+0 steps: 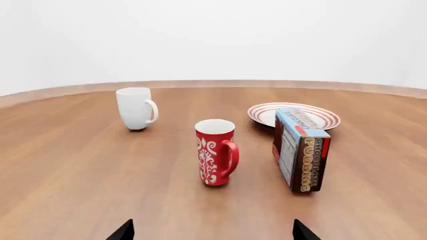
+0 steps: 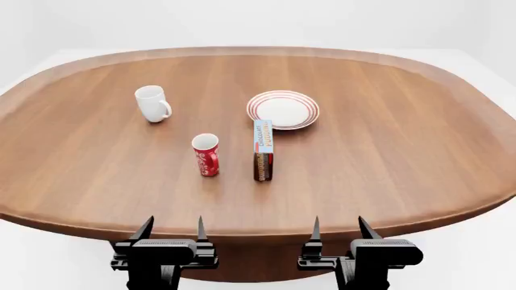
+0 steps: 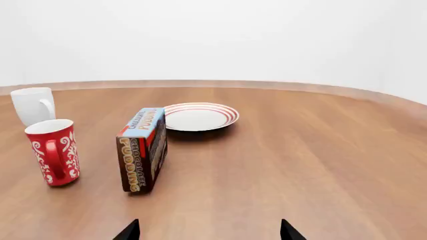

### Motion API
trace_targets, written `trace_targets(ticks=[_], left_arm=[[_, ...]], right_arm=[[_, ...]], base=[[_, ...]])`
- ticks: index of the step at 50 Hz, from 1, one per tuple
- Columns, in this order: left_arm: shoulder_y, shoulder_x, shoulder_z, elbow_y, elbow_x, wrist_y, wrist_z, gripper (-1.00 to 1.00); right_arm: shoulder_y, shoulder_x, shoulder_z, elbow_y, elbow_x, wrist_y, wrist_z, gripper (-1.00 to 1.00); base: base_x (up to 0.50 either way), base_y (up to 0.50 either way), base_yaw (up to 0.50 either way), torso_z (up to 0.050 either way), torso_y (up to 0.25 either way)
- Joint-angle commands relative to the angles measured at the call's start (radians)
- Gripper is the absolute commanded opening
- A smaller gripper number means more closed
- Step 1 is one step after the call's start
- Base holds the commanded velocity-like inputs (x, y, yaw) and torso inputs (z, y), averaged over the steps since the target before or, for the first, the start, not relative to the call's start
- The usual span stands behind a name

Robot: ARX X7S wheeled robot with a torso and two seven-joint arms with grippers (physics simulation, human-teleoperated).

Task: Pick up the white mug and put it on the plate, and put the chocolate pudding to the right of the plate.

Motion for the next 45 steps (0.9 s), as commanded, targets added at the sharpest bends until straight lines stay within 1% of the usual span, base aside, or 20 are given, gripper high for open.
trace_targets(ticks=[1, 15, 19, 22, 23, 37, 41, 45], left_arm=[[0.007, -0.015, 0.021, 0.015, -0.014, -0.006, -0.019, 1.00], [0.004, -0.053, 0.068, 0.023, -0.047, -0.014, -0.061, 1.00], [-0.001, -0.060, 0.077, 0.030, -0.054, -0.045, -0.069, 1.00], [-0.002, -0.062, 0.084, 0.028, -0.047, -0.043, -0.083, 1.00], [0.004, -0.064, 0.087, 0.029, -0.048, -0.014, -0.083, 1.00], [0.000, -0.081, 0.106, 0.023, -0.068, -0.017, -0.104, 1.00], [0.003, -0.086, 0.111, 0.039, -0.072, -0.022, -0.109, 1.00], [0.016, -0.097, 0.107, 0.113, -0.088, -0.030, -0.115, 1.00]], right_arm=[[-0.004, 0.015, -0.018, 0.007, 0.018, -0.003, 0.019, 1.00], [0.006, 0.050, -0.062, 0.030, 0.052, -0.006, 0.069, 1.00], [0.007, 0.056, -0.069, 0.036, 0.059, -0.010, 0.078, 1.00], [0.006, 0.060, -0.074, 0.037, 0.062, -0.012, 0.087, 1.00], [0.007, 0.061, -0.075, 0.042, 0.063, -0.015, 0.089, 1.00], [0.006, 0.078, -0.094, 0.034, 0.073, -0.012, 0.120, 1.00], [0.005, 0.082, -0.099, 0.027, 0.076, -0.006, 0.128, 1.00], [0.001, 0.089, -0.093, -0.017, 0.085, 0.011, 0.141, 1.00]], base=[[0.00, 0.00, 0.00, 0.000, 0.000], [0.00, 0.00, 0.00, 0.000, 0.000], [0.00, 0.00, 0.00, 0.000, 0.000], [0.00, 0.00, 0.00, 0.000, 0.000], [0.00, 0.00, 0.00, 0.000, 0.000], [0.00, 0.00, 0.00, 0.000, 0.000], [0.00, 0.00, 0.00, 0.000, 0.000], [0.00, 0.00, 0.00, 0.000, 0.000]])
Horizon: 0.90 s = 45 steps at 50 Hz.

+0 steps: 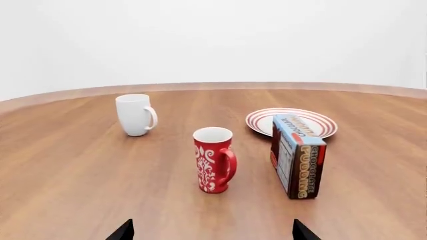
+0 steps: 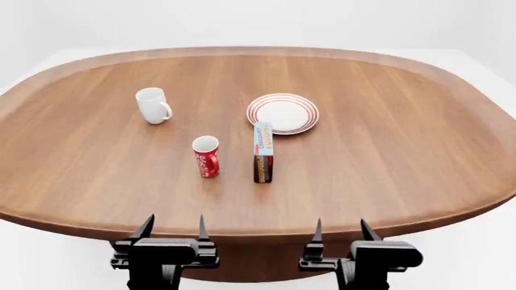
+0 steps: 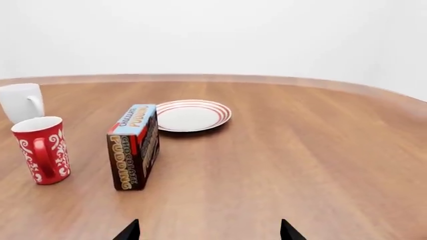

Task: Pick up the white mug and put it on the plate, and put the chocolate pudding to the right of the plate.

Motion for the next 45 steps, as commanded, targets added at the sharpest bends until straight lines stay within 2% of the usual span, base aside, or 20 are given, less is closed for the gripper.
trace_targets(ticks=[1, 7, 13, 30, 40, 45], left_arm=[[0.018, -0.026, 0.000, 0.114, -0.029, 0.005, -0.015, 1.00], [0.068, -0.080, -0.067, 0.460, -0.028, -0.049, -0.062, 1.00], [0.091, -0.108, -0.134, 0.643, -0.013, -0.065, -0.105, 1.00], [0.121, -0.153, -0.321, 0.733, -0.035, -0.013, -0.175, 1.00], [0.138, -0.155, -0.343, 0.777, -0.019, 0.041, -0.192, 1.00], [0.146, -0.147, -0.373, 0.783, -0.025, 0.089, -0.210, 1.00]], right_arm=[[-0.012, 0.022, 0.003, -0.090, 0.023, 0.014, 0.027, 1.00], [-0.046, 0.056, 0.089, -0.416, 0.047, 0.026, 0.092, 1.00], [-0.060, 0.074, 0.144, -0.565, 0.071, 0.029, 0.128, 1.00], [-0.070, 0.102, 0.244, -0.725, 0.106, -0.035, 0.182, 1.00], [-0.086, 0.103, 0.261, -0.783, 0.090, -0.114, 0.196, 1.00], [-0.102, 0.104, 0.245, -0.806, 0.064, -0.172, 0.187, 1.00]], base=[[0.00, 0.00, 0.00, 0.000, 0.000], [0.00, 0.00, 0.00, 0.000, 0.000], [0.00, 0.00, 0.00, 0.000, 0.000], [0.00, 0.00, 0.00, 0.000, 0.000], [0.04, 0.00, 0.00, 0.000, 0.000], [0.46, -0.02, 0.00, 0.000, 0.000]])
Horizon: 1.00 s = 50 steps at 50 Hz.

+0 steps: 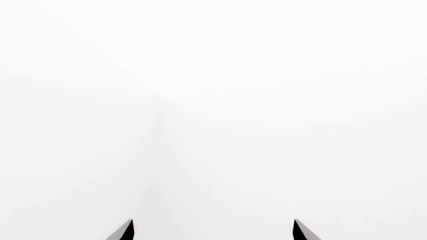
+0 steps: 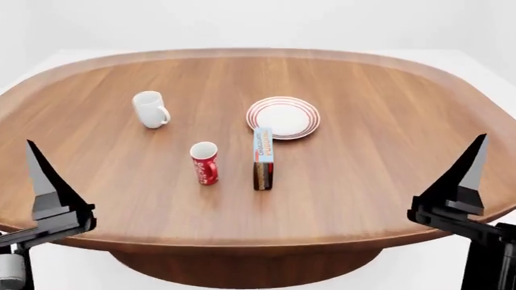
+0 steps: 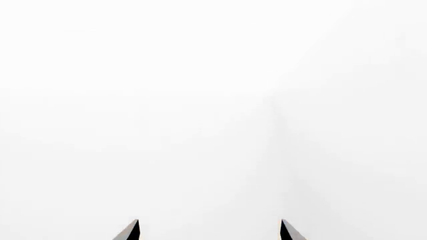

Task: Pick up the white mug and put it on the plate, and put the chocolate pudding to the right of the plate.

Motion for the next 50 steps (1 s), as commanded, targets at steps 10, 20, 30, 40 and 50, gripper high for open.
trace_targets(ticks=[10, 20, 30, 40, 50], left_arm=[[0.021, -0.004, -0.046, 0.039, 0.003, 0.067, -0.037, 1.00], [0.020, -0.007, -0.032, 0.020, 0.003, 0.082, -0.037, 1.00], [0.020, -0.011, -0.015, 0.016, 0.007, 0.083, -0.038, 1.00], [0.023, -0.018, -0.010, 0.023, 0.004, 0.080, -0.042, 1.00], [0.023, -0.023, -0.010, 0.023, 0.005, 0.079, -0.049, 1.00]], right_arm=[[-0.030, 0.022, -0.032, -0.092, -0.066, -0.073, -0.004, 1.00], [-0.034, 0.034, -0.080, -0.066, -0.079, -0.071, -0.022, 1.00], [-0.037, 0.042, -0.092, -0.047, -0.080, -0.086, -0.023, 1.00], [-0.040, 0.049, -0.097, -0.048, -0.078, -0.092, -0.018, 1.00], [-0.041, 0.055, -0.100, -0.046, -0.079, -0.101, -0.013, 1.00]], base=[[0.50, -0.02, 0.00, 0.000, 0.000], [0.50, 0.00, 0.00, 0.000, 0.000], [0.50, 0.00, 0.00, 0.000, 0.000], [0.50, 0.00, 0.00, 0.000, 0.002], [0.50, 0.00, 0.00, 0.000, 0.000]])
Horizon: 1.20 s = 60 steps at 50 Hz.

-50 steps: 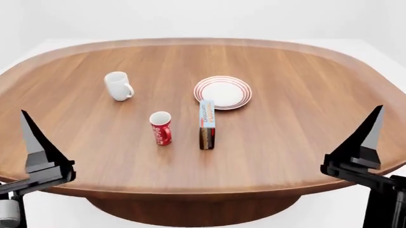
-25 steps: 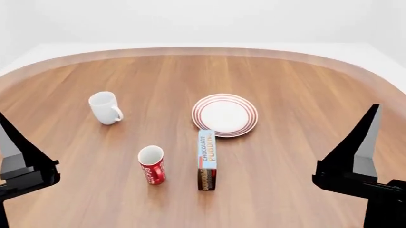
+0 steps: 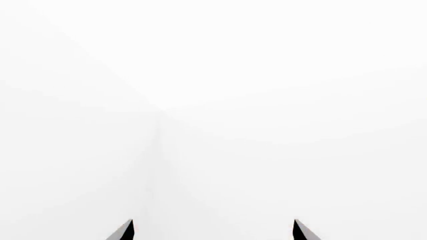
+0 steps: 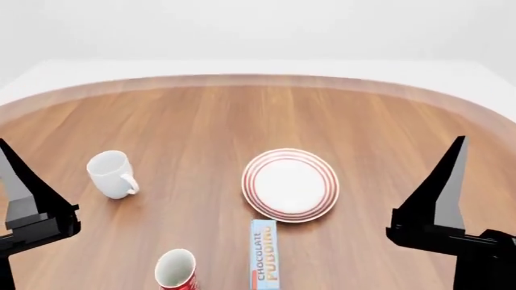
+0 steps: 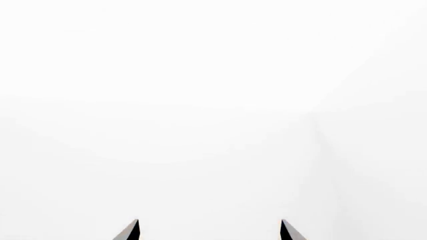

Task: Pick up the white mug and put it on the plate, and put the chocolate pudding to the right of the plate.

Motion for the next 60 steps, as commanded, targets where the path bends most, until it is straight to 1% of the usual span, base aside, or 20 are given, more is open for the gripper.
trace_targets(ticks=[1, 36, 42, 52, 60], left_arm=[[0.001, -0.007, 0.002, -0.001, 0.000, 0.001, -0.006, 1.00], [0.009, -0.023, 0.012, 0.001, 0.000, 0.005, -0.023, 1.00], [0.009, -0.026, 0.017, -0.003, -0.001, 0.001, -0.024, 1.00], [0.007, -0.030, 0.027, -0.009, -0.006, -0.003, -0.026, 1.00], [0.002, -0.036, 0.028, -0.022, -0.054, -0.023, -0.021, 1.00]], right_arm=[[-0.002, 0.007, -0.007, 0.003, -0.002, -0.008, 0.005, 1.00], [-0.006, 0.025, -0.023, -0.004, -0.027, -0.004, 0.029, 1.00], [-0.003, 0.020, -0.025, -0.006, -0.034, 0.013, 0.041, 1.00], [-0.002, 0.025, -0.033, -0.003, -0.039, 0.015, 0.045, 1.00], [0.001, 0.027, -0.031, 0.008, -0.032, 0.015, 0.054, 1.00]], base=[[0.50, 0.00, 0.00, 0.000, 0.000], [0.50, 0.00, 0.00, 0.000, 0.001], [0.00, 0.00, 0.00, 0.000, 0.000], [-0.01, 0.50, 0.00, 0.000, 0.000], [0.00, 0.00, 0.00, 0.000, 0.000]])
